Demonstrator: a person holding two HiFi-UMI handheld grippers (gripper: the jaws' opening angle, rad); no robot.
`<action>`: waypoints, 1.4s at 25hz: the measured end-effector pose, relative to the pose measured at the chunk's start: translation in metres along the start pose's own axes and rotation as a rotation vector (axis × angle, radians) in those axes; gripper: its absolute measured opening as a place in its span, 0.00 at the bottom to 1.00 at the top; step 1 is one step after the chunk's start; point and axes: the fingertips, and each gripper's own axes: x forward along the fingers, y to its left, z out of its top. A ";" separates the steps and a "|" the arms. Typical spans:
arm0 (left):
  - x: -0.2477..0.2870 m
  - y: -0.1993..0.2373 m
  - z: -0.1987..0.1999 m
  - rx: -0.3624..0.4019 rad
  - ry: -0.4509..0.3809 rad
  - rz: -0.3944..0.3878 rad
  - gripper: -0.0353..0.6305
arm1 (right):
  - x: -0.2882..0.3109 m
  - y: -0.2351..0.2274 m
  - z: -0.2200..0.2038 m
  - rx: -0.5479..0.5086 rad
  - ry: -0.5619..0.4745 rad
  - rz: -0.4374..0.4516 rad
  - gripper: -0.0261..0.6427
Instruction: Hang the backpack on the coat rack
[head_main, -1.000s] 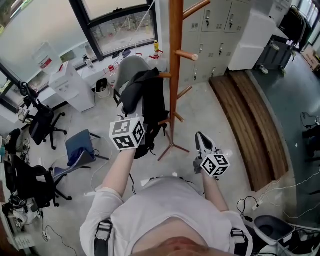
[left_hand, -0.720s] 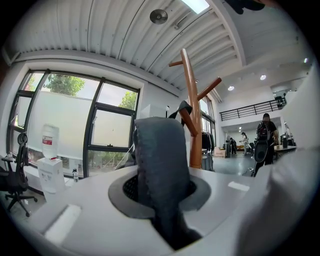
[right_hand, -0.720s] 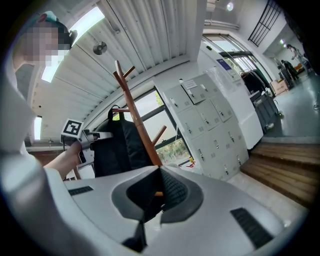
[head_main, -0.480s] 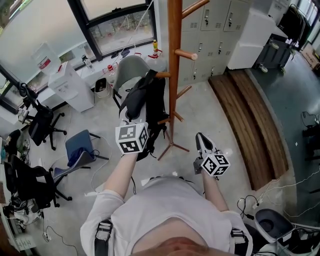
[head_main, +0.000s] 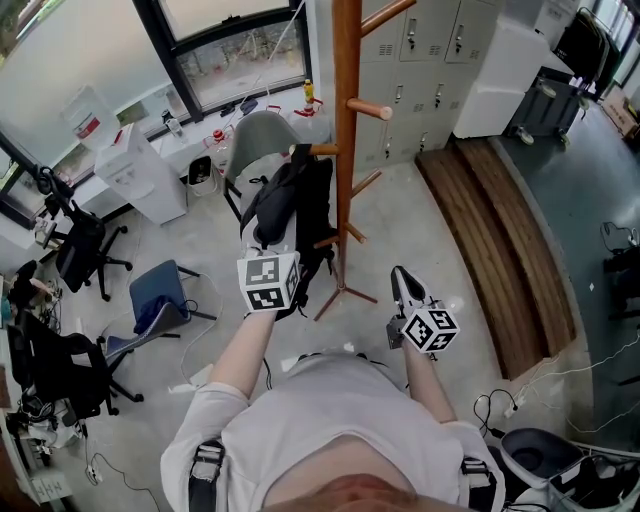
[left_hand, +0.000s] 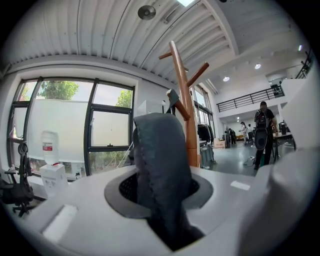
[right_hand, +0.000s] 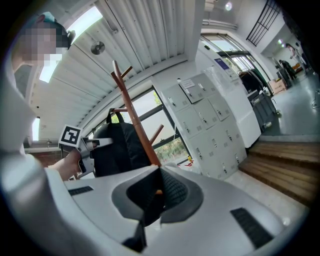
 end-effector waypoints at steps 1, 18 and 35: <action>0.000 0.000 -0.001 0.006 0.002 0.002 0.25 | 0.000 0.000 0.000 0.001 0.001 -0.001 0.05; -0.004 -0.017 -0.017 0.037 0.044 -0.029 0.49 | -0.001 0.002 -0.005 0.015 0.024 0.000 0.05; -0.044 -0.033 -0.032 0.027 0.027 -0.064 0.52 | -0.004 0.011 -0.014 0.006 0.055 0.034 0.05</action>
